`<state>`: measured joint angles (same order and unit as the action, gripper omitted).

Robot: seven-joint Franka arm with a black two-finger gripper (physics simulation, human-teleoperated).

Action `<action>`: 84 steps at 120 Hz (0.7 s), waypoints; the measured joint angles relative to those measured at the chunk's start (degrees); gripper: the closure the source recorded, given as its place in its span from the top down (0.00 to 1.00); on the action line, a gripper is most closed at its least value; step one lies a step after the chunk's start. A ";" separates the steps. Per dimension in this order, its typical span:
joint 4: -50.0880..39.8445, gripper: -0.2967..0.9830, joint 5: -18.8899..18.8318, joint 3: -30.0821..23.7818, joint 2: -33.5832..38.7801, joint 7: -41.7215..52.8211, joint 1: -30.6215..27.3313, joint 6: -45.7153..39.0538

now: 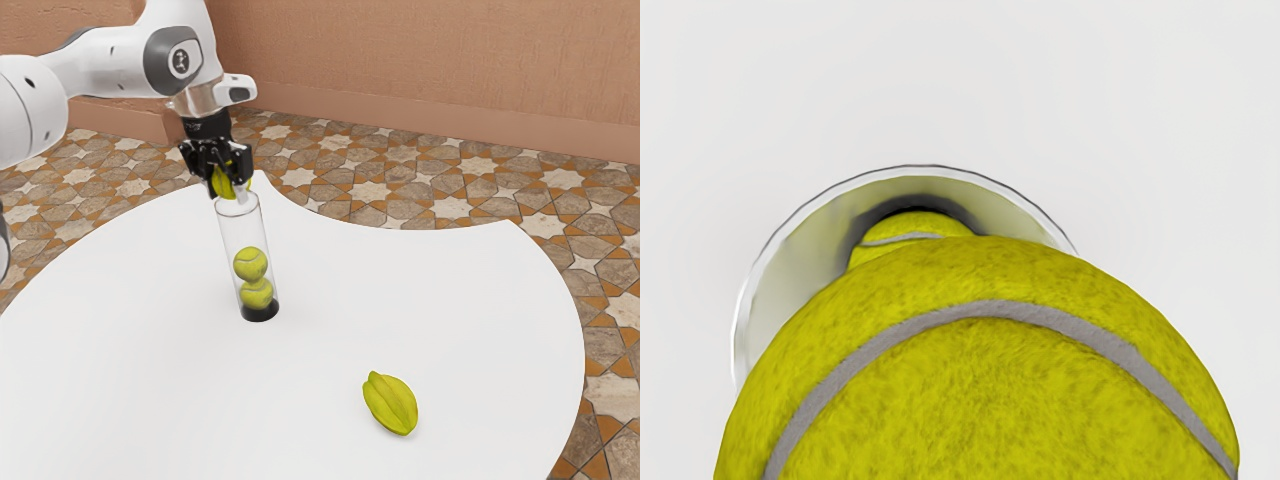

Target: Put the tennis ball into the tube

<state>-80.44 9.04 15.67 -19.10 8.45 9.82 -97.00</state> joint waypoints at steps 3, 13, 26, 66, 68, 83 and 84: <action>0.08 0.46 0.01 0.01 -0.09 -0.02 -0.07 0.05; 0.27 0.46 0.06 0.03 -0.57 -0.10 -0.27 0.16; 1.26 0.45 0.11 0.07 -1.75 -0.17 -0.42 0.25; 2.10 0.64 0.56 0.36 -2.09 -0.11 -0.76 0.64; 2.10 0.65 0.56 0.37 -2.05 -0.11 -0.76 0.66; 0.99 0.70 0.75 0.41 0.53 -0.06 -0.43 1.83; 0.94 0.70 0.76 0.39 0.77 -0.06 -0.40 1.97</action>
<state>-79.50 9.80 16.06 -18.33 8.38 9.42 -95.03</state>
